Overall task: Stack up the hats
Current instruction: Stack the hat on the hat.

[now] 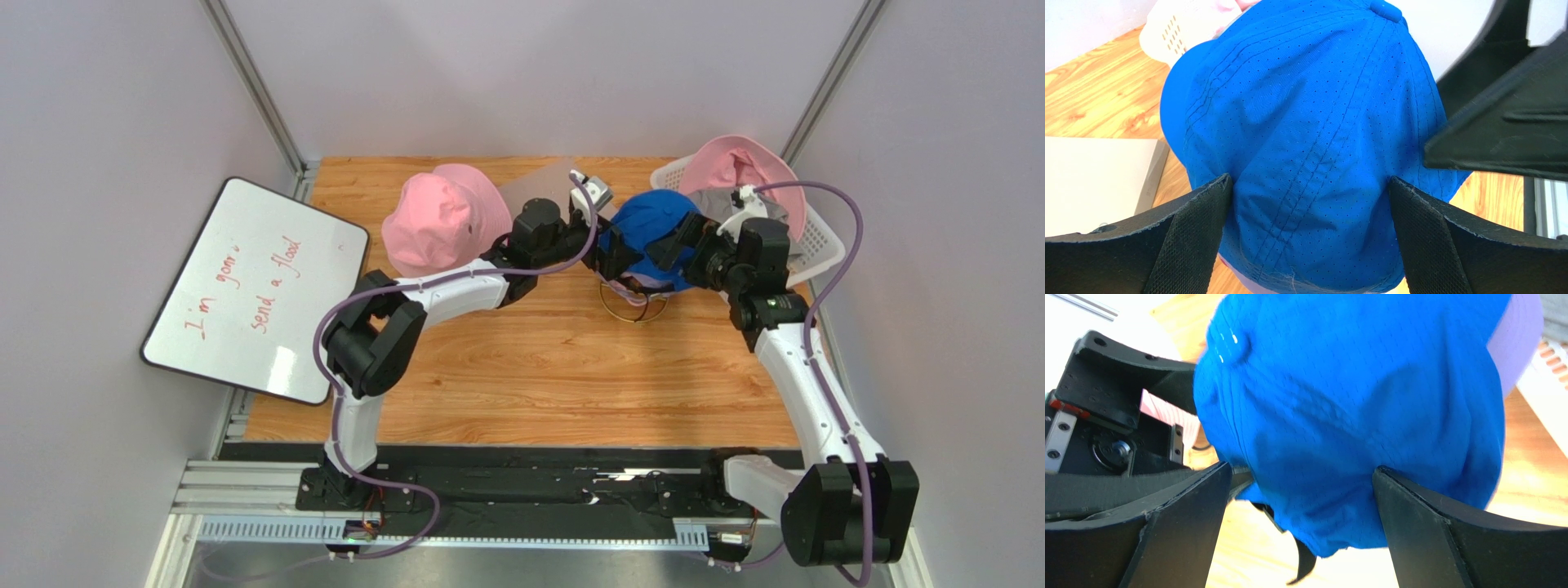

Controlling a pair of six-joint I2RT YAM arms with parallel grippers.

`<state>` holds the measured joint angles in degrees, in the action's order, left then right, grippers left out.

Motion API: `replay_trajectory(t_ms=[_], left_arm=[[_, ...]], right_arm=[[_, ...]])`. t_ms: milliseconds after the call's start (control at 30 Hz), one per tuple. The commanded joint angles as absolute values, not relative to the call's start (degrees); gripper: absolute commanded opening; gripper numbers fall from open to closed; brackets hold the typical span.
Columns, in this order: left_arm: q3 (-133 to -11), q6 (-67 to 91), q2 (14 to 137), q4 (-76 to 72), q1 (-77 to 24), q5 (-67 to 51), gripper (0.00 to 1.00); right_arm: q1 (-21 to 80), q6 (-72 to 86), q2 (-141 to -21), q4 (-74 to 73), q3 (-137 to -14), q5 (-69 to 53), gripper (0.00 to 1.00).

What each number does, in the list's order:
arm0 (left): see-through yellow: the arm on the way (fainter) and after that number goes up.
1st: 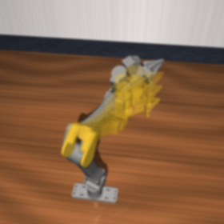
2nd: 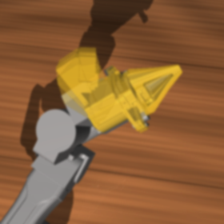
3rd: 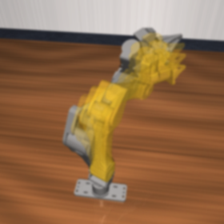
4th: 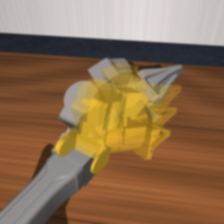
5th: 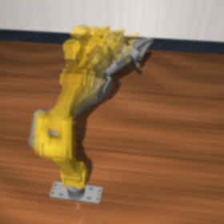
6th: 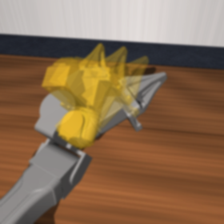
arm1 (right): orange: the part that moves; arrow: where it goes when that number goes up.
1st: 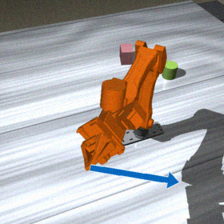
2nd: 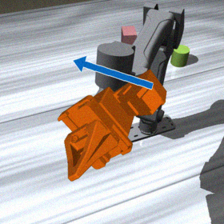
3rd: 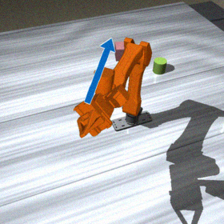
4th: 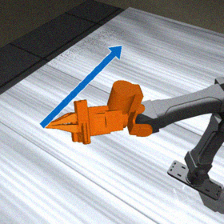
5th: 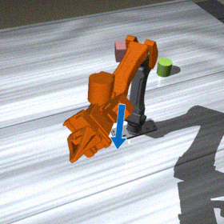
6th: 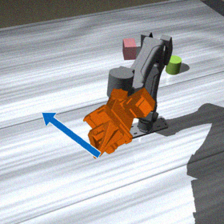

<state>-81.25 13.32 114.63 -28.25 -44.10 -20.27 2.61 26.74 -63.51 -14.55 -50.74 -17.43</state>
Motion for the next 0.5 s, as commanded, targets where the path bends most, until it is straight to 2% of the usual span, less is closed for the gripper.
replay_trajectory(t_ms=[0, 200, 467], left_arm=[[-78.31, 13.10, 115.31, -23.56, -44.03, -18.99, 0.99], [-75.50, 13.97, 113.65, -24.17, -43.59, -17.93, 0.99], [-71.02, 13.19, 101.70, -22.41, -43.59, -16.79, 1.00]], right_arm=[[2.99, 25.67, -60.74, -23.89, -50.09, -13.10, 0.96], [2.90, 25.14, -55.82, -29.70, -55.10, -11.95, 0.96], [2.81, 22.77, -51.59, -36.73, -65.03, -10.20, 0.98]])
